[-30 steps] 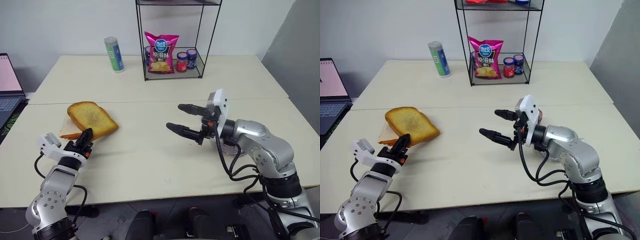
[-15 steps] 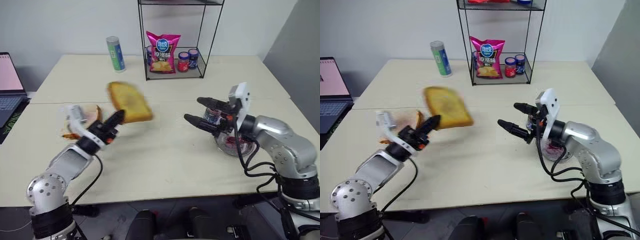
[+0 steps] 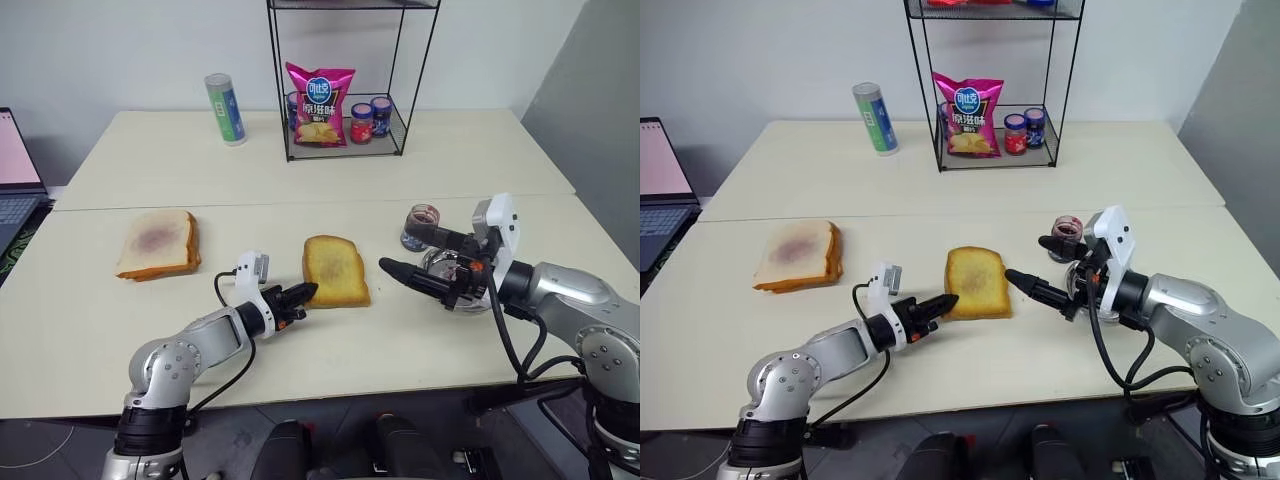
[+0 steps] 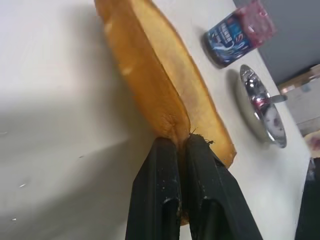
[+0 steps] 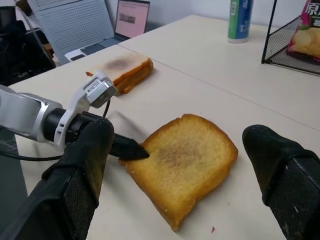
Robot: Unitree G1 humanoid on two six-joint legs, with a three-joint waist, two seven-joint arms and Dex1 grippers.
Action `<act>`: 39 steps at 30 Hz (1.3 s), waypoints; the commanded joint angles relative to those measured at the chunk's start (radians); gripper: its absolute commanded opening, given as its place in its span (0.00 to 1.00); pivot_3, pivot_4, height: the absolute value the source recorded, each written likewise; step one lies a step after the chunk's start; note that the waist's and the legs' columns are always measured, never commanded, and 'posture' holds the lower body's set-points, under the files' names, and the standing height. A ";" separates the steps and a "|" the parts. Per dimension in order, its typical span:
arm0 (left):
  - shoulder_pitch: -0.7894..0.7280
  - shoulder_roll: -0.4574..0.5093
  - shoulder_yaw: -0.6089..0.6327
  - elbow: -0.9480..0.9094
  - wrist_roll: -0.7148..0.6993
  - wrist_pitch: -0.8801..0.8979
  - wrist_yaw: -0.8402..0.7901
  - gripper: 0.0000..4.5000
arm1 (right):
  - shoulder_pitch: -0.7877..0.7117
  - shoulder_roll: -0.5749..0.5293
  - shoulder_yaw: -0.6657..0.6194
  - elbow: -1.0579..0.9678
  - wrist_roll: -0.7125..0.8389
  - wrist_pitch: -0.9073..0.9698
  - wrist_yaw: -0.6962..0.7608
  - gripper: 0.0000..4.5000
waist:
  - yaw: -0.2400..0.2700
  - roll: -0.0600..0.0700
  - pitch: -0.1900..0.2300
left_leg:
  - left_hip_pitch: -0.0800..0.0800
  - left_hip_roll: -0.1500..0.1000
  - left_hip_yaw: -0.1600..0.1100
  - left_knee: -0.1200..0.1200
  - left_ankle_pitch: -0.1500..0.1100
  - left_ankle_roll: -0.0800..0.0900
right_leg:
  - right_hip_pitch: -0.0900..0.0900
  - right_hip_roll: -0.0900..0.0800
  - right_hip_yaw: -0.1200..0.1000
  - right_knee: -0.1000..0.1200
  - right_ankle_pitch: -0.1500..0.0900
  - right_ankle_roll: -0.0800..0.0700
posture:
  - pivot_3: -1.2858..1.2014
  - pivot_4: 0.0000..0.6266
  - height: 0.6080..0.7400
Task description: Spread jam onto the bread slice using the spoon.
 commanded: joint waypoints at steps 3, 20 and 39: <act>-0.019 -0.027 -0.042 0.007 0.074 -0.007 -0.057 0.00 | -0.007 -0.001 -0.012 -0.026 0.020 -0.014 -0.016 1.00 | 0.000 0.000 0.000 | 0.000 -0.001 0.001 0.000 0.000 0.000 | 0.000 0.000 0.000 0.000 0.000 0.000 | 0.52 0.24 1.00; 0.014 0.188 0.077 -0.156 0.154 0.056 -0.126 0.78 | 0.010 0.016 -0.058 0.031 -0.021 -0.061 -0.073 1.00 | -0.002 0.000 0.000 | 0.000 0.001 -0.002 0.000 0.000 0.000 | 0.000 0.000 0.000 0.000 0.000 0.000 | 0.52 0.24 1.00; -0.350 0.202 -0.367 -0.113 0.564 -0.438 -0.671 1.00 | 0.535 0.304 -0.466 -0.090 0.188 -0.112 -0.407 1.00 | 0.001 0.004 0.002 | -0.002 -0.003 -0.002 -0.001 -0.001 -0.001 | 0.000 -0.001 0.001 0.001 -0.003 0.007 | 0.52 0.24 1.00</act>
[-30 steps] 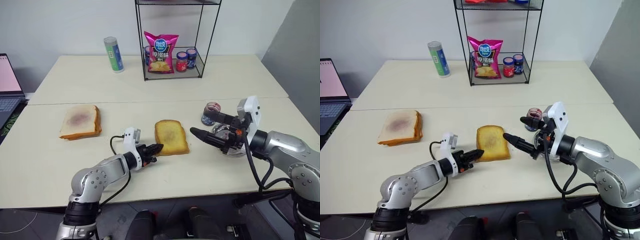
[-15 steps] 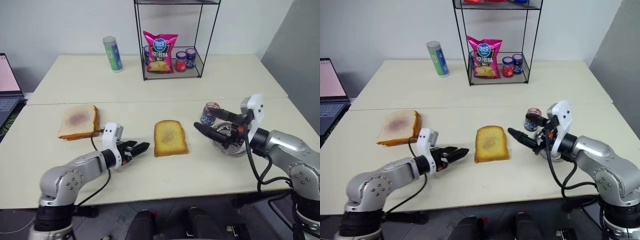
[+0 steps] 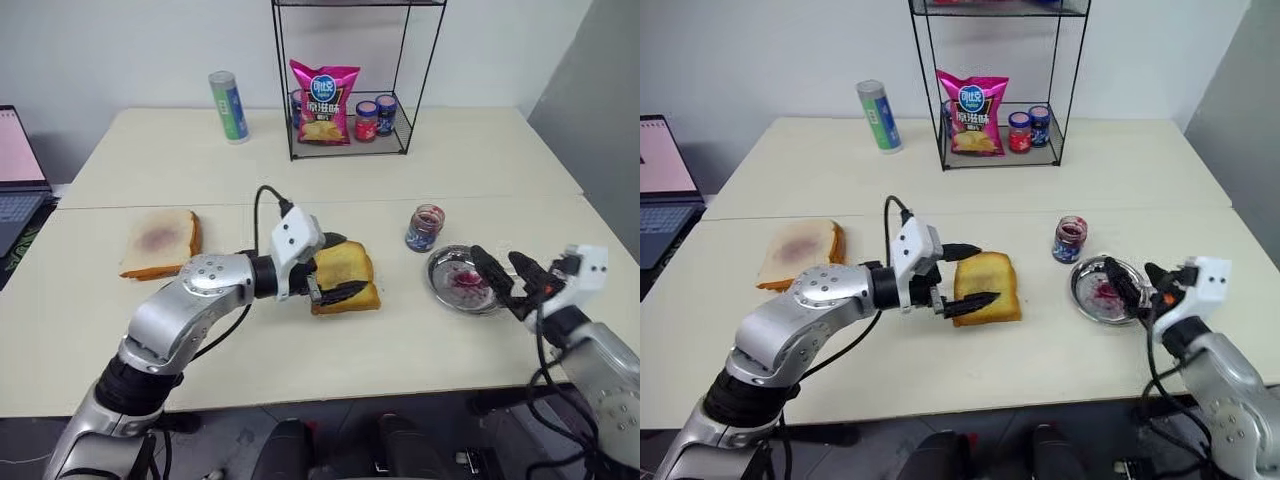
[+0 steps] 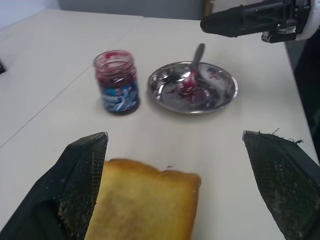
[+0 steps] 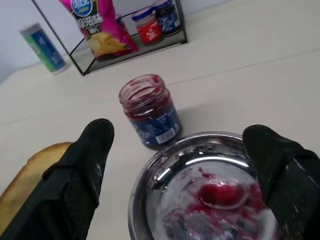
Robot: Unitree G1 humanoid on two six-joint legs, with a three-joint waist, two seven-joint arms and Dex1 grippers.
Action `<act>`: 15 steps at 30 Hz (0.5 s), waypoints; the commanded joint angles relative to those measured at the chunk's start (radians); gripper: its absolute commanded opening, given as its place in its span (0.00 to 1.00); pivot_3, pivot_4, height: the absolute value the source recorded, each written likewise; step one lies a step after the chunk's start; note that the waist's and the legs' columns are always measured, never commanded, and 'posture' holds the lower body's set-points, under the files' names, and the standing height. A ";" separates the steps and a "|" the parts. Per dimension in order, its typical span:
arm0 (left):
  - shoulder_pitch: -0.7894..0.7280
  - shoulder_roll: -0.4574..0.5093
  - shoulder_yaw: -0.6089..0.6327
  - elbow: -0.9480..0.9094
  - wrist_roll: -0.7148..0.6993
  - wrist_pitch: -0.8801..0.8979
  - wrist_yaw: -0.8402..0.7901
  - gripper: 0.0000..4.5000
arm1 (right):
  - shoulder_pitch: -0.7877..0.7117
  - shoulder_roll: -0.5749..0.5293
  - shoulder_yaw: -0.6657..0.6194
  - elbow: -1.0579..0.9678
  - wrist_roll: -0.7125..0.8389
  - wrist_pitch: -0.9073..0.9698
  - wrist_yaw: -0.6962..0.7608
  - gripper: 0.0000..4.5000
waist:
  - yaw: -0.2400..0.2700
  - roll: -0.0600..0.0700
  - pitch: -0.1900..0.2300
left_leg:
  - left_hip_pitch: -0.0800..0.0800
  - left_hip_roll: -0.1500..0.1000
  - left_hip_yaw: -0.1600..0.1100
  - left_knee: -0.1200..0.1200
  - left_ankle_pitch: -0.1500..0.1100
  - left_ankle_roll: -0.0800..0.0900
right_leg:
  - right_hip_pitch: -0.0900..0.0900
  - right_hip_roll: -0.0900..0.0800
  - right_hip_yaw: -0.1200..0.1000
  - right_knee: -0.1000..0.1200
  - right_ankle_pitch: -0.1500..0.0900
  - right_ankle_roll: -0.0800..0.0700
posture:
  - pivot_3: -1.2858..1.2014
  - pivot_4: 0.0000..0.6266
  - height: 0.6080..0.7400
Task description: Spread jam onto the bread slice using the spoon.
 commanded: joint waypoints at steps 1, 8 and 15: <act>-0.067 -0.046 -0.049 0.085 0.065 -0.108 -0.097 1.00 | 0.136 0.047 -0.097 -0.067 0.155 0.000 -0.054 1.00 | -0.001 0.000 0.000 | 0.000 0.001 0.000 0.000 0.000 0.000 | 0.000 0.000 0.000 0.000 0.000 0.000 | 0.52 0.24 1.00; -0.092 -0.124 -0.114 0.212 0.179 -0.236 -0.168 1.00 | 0.035 0.102 -0.125 0.136 0.237 -0.065 -0.186 1.00 | -0.004 0.001 0.000 | 0.001 0.001 0.000 0.000 0.000 0.000 | 0.001 0.001 0.000 0.000 -0.003 -0.005 | 0.52 0.24 1.00; -0.071 -0.150 -0.087 0.163 0.185 -0.178 -0.156 1.00 | -0.157 0.075 -0.114 0.393 0.254 -0.085 -0.177 1.00 | -0.005 0.004 0.001 | 0.000 0.000 0.002 0.000 0.000 0.000 | 0.000 0.002 0.000 0.000 0.000 0.000 | 0.52 0.24 1.00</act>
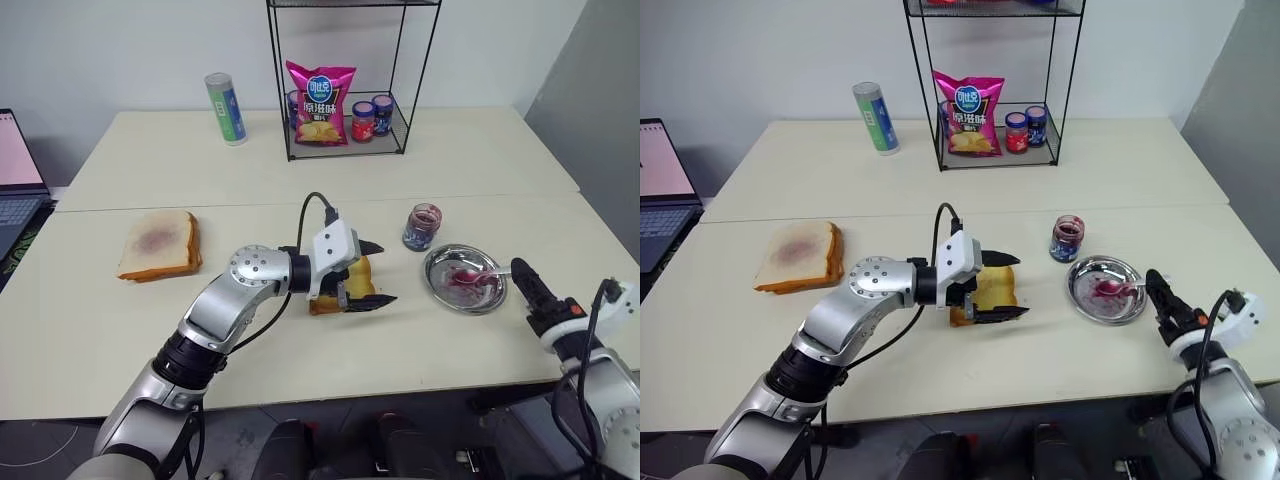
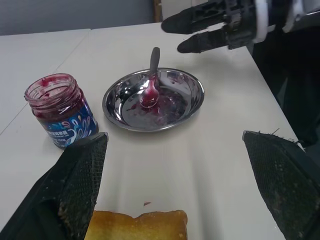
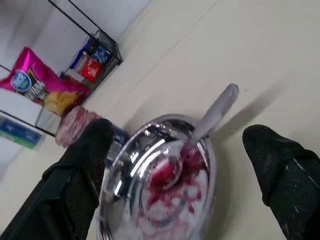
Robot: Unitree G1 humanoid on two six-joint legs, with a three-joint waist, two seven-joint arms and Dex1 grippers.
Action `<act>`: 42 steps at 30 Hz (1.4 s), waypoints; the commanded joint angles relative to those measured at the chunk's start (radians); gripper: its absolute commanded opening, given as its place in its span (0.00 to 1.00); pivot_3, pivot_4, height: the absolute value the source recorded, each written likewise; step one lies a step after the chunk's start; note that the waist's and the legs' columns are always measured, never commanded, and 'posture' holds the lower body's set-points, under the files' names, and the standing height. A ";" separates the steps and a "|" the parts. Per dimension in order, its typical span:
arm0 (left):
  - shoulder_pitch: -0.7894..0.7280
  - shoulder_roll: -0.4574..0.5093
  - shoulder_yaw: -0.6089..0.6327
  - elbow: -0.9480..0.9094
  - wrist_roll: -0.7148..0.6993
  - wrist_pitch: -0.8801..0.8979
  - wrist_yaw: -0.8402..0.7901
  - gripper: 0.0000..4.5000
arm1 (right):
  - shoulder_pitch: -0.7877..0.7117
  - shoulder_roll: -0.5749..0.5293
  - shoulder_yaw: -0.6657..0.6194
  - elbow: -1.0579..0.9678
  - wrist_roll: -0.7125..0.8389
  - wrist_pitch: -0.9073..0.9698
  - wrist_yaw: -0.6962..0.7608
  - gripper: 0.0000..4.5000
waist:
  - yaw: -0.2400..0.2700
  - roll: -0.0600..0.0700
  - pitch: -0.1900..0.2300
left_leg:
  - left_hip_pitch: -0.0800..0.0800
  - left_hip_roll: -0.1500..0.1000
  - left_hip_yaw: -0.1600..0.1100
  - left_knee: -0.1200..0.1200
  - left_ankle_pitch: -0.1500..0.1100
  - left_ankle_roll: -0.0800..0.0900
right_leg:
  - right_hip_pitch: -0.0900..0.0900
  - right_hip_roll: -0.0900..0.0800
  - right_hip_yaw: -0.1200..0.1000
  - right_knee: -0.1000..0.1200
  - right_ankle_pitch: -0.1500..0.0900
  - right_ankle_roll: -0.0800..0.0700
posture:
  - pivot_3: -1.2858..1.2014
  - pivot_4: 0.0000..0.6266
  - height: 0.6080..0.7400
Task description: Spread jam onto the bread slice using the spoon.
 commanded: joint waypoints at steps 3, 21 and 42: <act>0.028 0.003 0.036 -0.095 -0.006 0.052 0.022 1.00 | -0.085 -0.054 -0.008 0.156 -0.014 -0.040 0.040 1.00 | 0.000 0.000 0.000 | 0.000 0.000 0.000 0.000 0.000 0.000 | 0.000 0.000 0.000 0.000 0.000 0.001 | 0.52 0.24 1.00; 0.079 0.009 0.080 -0.222 -0.021 0.178 0.075 1.00 | -0.262 -0.070 -0.022 0.462 -0.044 -0.108 0.111 0.90 | -0.004 0.001 0.000 | 0.001 -0.001 0.002 0.001 0.000 0.000 | 0.000 0.000 0.001 0.000 0.002 0.004 | 0.52 0.24 1.00; 0.079 0.039 0.098 -0.209 -0.020 0.172 0.054 1.00 | -0.244 -0.063 -0.011 0.438 -0.019 -0.072 0.149 0.01 | -0.004 0.001 0.000 | 0.002 -0.001 0.002 0.002 0.000 0.000 | 0.003 0.000 0.002 0.000 0.003 0.005 | 0.52 0.24 1.00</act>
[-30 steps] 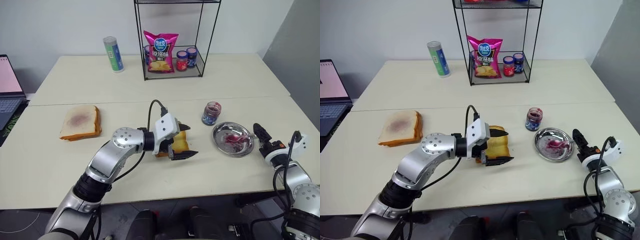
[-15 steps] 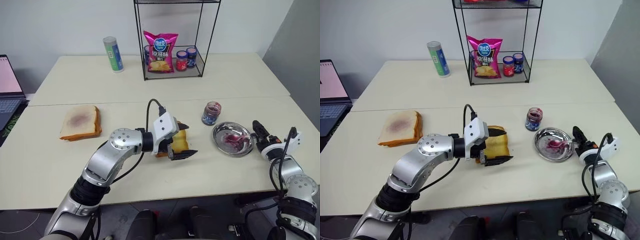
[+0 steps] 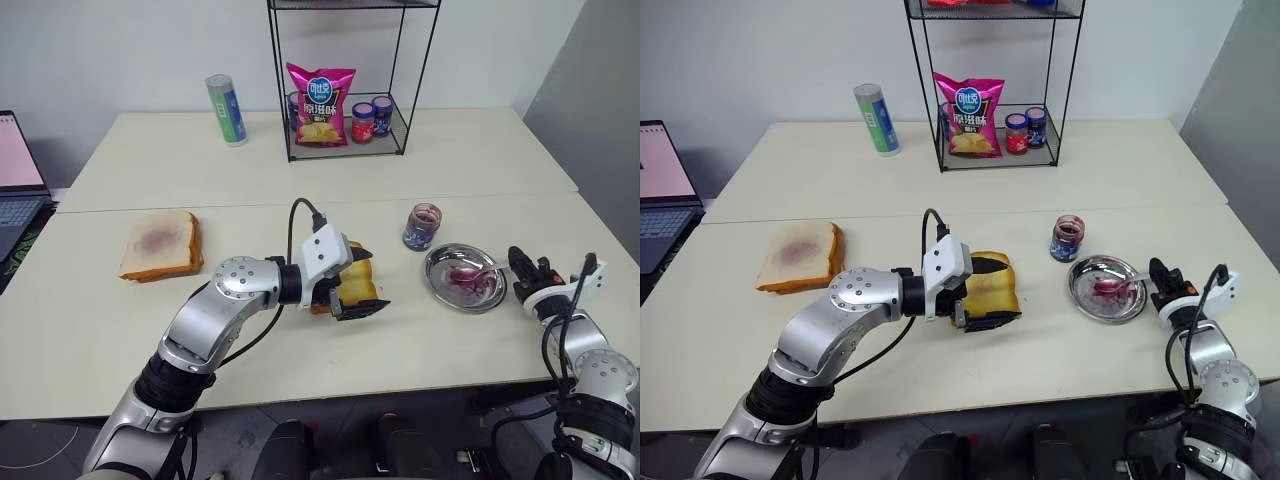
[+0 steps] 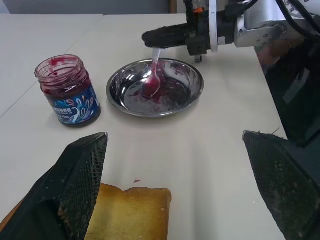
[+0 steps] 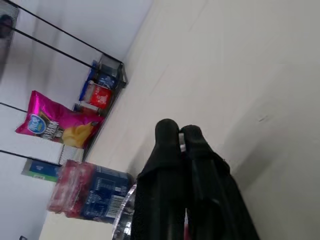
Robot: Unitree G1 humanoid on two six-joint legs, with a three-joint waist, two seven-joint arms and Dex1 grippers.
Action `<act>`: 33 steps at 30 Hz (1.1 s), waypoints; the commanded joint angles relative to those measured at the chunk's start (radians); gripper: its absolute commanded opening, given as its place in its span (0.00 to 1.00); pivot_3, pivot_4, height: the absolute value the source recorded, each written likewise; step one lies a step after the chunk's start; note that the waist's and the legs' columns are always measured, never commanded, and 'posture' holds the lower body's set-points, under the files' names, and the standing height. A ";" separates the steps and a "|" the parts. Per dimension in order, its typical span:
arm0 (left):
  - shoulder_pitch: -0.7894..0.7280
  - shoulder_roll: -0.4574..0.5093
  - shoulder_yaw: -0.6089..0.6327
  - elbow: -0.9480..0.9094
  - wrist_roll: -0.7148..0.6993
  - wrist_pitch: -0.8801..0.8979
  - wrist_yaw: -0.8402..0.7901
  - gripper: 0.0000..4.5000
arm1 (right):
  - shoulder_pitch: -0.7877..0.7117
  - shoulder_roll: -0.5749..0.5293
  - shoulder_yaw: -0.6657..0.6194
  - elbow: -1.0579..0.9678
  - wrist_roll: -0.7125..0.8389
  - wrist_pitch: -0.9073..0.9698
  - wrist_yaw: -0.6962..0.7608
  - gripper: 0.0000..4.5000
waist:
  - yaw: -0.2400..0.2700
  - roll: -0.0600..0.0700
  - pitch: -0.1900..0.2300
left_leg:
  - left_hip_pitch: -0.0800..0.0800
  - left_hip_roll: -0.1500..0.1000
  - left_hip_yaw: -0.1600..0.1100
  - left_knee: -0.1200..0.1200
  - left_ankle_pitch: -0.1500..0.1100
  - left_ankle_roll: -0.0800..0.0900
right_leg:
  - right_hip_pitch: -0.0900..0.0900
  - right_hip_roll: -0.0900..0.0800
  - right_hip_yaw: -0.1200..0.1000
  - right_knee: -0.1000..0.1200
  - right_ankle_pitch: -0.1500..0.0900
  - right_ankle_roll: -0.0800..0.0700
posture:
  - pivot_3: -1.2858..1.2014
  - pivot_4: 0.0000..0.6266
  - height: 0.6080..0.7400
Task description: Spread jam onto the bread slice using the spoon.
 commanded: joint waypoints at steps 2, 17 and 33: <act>-0.011 0.010 0.029 -0.012 -0.002 -0.026 -0.012 1.00 | 0.007 -0.002 0.006 -0.031 -0.002 0.008 0.010 0.01 | 0.000 0.000 0.000 | 0.000 0.000 0.000 0.000 0.000 0.000 | 0.000 0.000 0.000 0.000 0.000 0.000 | 0.52 0.24 1.00; -0.029 -0.127 0.139 0.069 -0.034 -0.048 0.120 1.00 | -0.278 -0.066 0.051 -0.232 0.015 -0.013 -0.136 0.01 | -0.012 0.003 0.001 | -0.002 0.000 0.000 -0.001 0.000 0.000 | -0.002 0.000 0.000 0.000 0.001 0.001 | 0.52 0.24 1.00; -0.059 -0.130 0.167 0.089 -0.039 -0.026 0.152 1.00 | -0.424 -0.097 0.373 -0.094 -0.371 -0.123 0.107 0.01 | -0.018 0.003 0.001 | -0.002 0.000 0.000 -0.001 0.000 0.000 | -0.003 0.000 0.000 0.000 0.001 0.001 | 0.52 0.24 1.00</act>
